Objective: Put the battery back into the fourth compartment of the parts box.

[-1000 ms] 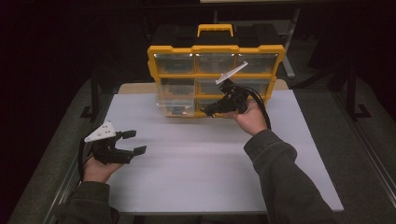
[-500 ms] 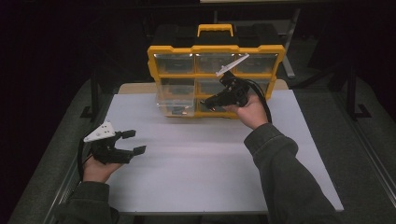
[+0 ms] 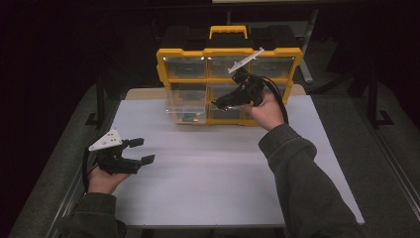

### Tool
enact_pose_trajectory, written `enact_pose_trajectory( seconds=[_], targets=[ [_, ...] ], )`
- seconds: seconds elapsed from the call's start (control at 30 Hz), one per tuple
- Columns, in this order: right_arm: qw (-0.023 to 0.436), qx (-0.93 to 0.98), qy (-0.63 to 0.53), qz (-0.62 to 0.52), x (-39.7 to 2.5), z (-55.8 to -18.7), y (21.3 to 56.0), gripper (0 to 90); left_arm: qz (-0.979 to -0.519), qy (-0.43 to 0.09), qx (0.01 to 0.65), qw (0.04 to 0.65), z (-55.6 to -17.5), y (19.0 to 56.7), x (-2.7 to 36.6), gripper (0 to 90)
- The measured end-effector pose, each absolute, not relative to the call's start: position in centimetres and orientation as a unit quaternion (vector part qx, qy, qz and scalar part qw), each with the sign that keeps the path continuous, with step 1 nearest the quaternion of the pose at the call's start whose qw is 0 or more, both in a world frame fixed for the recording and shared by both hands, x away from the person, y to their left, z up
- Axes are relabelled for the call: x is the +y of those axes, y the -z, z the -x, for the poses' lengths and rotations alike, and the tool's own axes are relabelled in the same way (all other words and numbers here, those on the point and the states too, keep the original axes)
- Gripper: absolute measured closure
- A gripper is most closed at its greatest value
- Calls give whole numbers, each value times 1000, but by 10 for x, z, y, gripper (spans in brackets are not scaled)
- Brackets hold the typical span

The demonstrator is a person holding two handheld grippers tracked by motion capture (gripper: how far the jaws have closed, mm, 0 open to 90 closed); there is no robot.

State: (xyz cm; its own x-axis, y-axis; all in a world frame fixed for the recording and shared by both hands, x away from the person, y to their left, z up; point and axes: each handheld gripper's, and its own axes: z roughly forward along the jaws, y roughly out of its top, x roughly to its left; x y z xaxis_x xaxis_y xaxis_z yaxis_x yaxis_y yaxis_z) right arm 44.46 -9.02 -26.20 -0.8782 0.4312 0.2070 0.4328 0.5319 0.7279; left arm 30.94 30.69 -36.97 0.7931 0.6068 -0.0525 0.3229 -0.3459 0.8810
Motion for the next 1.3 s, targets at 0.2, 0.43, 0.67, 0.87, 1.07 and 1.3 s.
enact_pose_trajectory(
  seconds=[0.2, 0.43, 0.67, 0.87, 1.07, 1.3],
  targets=[
    [-11, -877, 418, 237, -86, -448, 252, 760, -809, -144, 288, 492, -309, 369, 307, 218],
    [-13, -877, 418, 237, -80, -454, 242, 761, -808, -144, 288, 493, -309, 369, 307, 218],
    [-17, -880, 416, 229, -71, -458, 233, 760, -808, -145, 288, 493, -310, 369, 307, 218],
    [-22, -882, 414, 223, -62, -462, 228, 760, -809, -144, 288, 492, -310, 369, 307, 218],
    [-28, -885, 414, 213, -52, -466, 224, 760, -809, -144, 286, 492, -310, 369, 308, 219],
    [-23, -887, 408, 213, -40, -470, 224, 760, -808, -145, 286, 494, -310, 370, 308, 218]
  ],
)
